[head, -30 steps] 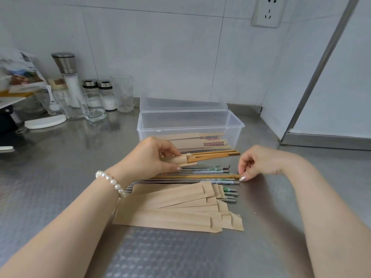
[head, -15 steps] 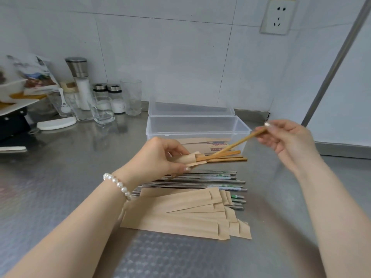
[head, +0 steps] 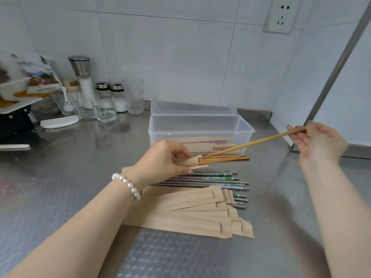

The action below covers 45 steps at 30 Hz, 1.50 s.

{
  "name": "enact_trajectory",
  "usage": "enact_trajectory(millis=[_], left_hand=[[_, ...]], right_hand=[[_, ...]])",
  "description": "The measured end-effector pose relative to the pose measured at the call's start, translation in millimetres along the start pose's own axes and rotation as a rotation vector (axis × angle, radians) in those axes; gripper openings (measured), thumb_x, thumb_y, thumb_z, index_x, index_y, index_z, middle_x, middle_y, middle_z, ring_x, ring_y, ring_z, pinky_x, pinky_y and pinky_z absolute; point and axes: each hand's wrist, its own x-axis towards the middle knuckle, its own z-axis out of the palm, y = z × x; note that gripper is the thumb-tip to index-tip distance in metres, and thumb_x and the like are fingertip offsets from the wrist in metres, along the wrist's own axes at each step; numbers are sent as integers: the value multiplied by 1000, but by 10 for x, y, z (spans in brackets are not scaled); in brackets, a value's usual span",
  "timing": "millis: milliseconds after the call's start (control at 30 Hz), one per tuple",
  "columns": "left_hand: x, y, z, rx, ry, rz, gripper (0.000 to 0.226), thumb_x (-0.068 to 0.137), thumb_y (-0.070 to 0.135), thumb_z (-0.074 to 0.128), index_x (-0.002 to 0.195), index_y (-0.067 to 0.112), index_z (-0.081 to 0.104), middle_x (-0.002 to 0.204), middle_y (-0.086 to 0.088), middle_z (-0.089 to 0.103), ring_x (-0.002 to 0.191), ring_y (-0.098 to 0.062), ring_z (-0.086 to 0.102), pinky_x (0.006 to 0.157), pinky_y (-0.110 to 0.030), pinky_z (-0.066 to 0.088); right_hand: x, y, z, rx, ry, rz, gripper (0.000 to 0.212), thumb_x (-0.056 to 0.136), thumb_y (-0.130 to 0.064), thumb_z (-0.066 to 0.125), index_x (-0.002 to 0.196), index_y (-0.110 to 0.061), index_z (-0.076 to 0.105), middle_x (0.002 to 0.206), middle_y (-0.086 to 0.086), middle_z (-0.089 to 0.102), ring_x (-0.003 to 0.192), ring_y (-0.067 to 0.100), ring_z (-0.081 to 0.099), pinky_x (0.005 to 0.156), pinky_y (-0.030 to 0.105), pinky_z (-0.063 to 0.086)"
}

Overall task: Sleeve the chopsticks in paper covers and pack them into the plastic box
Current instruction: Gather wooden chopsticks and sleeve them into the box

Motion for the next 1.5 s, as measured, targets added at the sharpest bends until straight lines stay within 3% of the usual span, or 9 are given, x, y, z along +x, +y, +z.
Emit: enact_trajectory(millis=[267,433,633,967,1267,1400,1500], left_hand=[[15,-21,13,-34,13,8,28,62,23,83,81,34,66,74,7,63,61,-3,52,61,-10,39],[6,-7,4,-81,28,-9,27,63,18,83,81,29,66,73,6,64,51,-5,56,60,-14,46],[4,-3,-6,-91,65,-24,25,64,17,82,81,29,68,75,7,66,59,-6,55,66,-23,47],[-7,9,2,-95,41,-25,26,64,15,82,85,24,69,70,12,63,51,1,55,56,-7,42],[-22,53,10,-96,28,-28,27,65,15,82,83,28,68,69,13,64,49,-3,56,58,-11,46],[-25,14,-146,-52,57,-61,27,63,33,82,86,31,69,77,13,67,65,2,59,66,-15,47],[-6,-48,-325,-210,173,-86,25,71,46,68,79,23,71,62,12,67,54,3,55,59,-14,42]], right_hand=[[-33,13,39,-34,-9,-26,17,93,-4,47,79,-12,51,76,10,58,61,18,70,72,32,59],[-93,45,77,-152,-191,41,14,89,-3,54,77,-12,56,59,1,69,57,13,68,59,23,56],[-135,81,108,-322,-437,150,12,85,-1,57,75,-8,56,60,3,71,60,15,70,58,21,57],[-251,142,151,-454,-673,247,4,81,2,59,78,0,59,68,11,72,66,22,72,60,23,58],[-322,197,210,-461,-710,307,5,78,3,61,75,-1,61,65,11,72,60,20,71,54,23,57],[-271,126,200,-324,-627,307,5,77,4,59,75,0,59,61,9,71,55,17,70,49,19,55],[-195,51,136,-247,-555,301,13,62,-4,68,73,-3,63,62,7,71,56,16,70,48,18,53]])
